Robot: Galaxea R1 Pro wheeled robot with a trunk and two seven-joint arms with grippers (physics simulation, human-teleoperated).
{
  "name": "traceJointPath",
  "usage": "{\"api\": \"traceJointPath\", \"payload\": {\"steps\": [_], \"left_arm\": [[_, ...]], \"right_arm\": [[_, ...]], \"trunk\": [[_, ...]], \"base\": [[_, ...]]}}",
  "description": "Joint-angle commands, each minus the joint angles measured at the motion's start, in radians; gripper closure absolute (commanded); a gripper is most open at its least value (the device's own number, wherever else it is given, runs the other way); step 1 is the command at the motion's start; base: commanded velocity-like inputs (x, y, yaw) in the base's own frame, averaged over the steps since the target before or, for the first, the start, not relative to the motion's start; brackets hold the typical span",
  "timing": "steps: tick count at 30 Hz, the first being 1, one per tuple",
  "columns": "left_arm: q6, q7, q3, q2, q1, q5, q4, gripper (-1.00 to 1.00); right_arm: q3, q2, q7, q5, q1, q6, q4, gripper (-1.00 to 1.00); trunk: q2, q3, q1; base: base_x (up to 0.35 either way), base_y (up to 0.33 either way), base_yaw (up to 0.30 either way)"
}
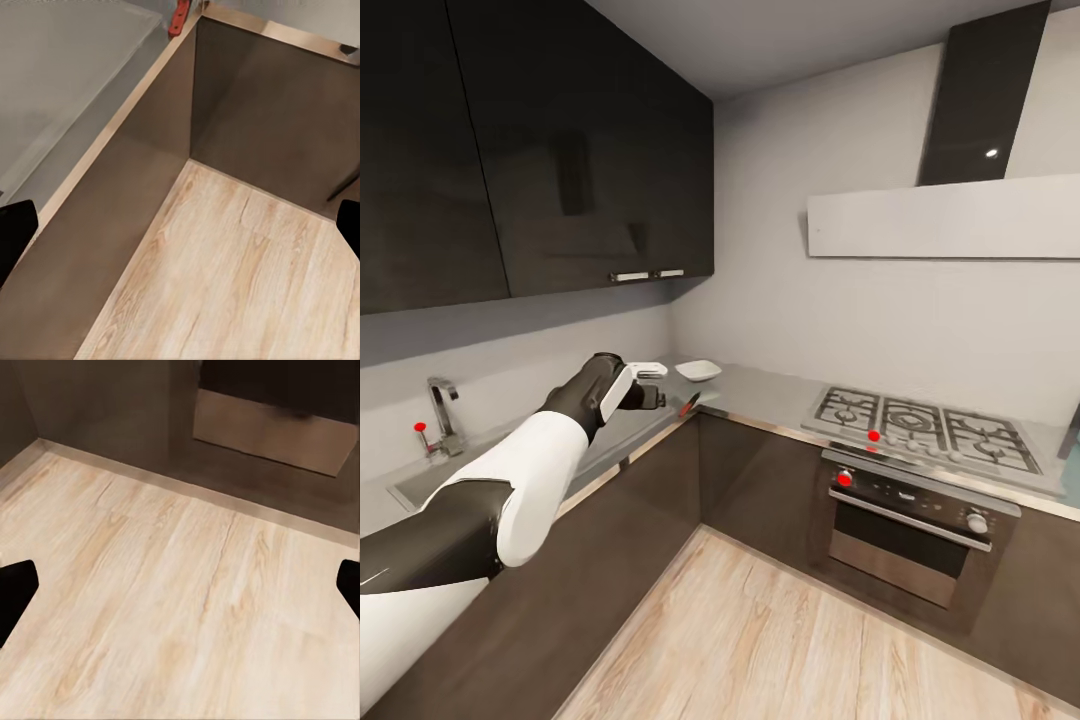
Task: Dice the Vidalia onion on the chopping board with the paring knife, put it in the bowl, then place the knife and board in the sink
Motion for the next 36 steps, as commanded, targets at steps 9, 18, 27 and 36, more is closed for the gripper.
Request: {"api": "traceJointPath", "payload": {"steps": [9,18,27,36], "left_arm": [[0.003,0.006,0.002,0.001,0.0,0.0,-0.001,-1.0],[0.003,0.007,0.002,0.004,0.0,0.0,-0.001,-1.0],[0.003,0.009,0.001,0.004,0.0,0.0,-0.001,-1.0],[0.001,0.012,0.001,0.005,0.0,-0.001,-0.001,-1.0]], "right_arm": [[0.001,0.002,-0.001,0.0,0.021,-0.03,0.045,-1.0],[0.004,0.005,-0.001,0.0,0.022,0.125,0.165,-1.0],[0.003,0.002,0.002,-0.002,0.022,0.135,0.222,-1.0],[0.006,0.006,0.001,-0.002,0.022,0.137,0.225,-1.0]], "trunk": [[0.0,0.0,0.001],[0.0,0.0,0.001],[0.0,0.0,0.001],[0.0,0.0,0.001]], "base": [[0.329,0.0,0.0],[0.346,0.0,0.0],[0.346,0.0,0.0],[0.346,-0.04,0.0]]}}
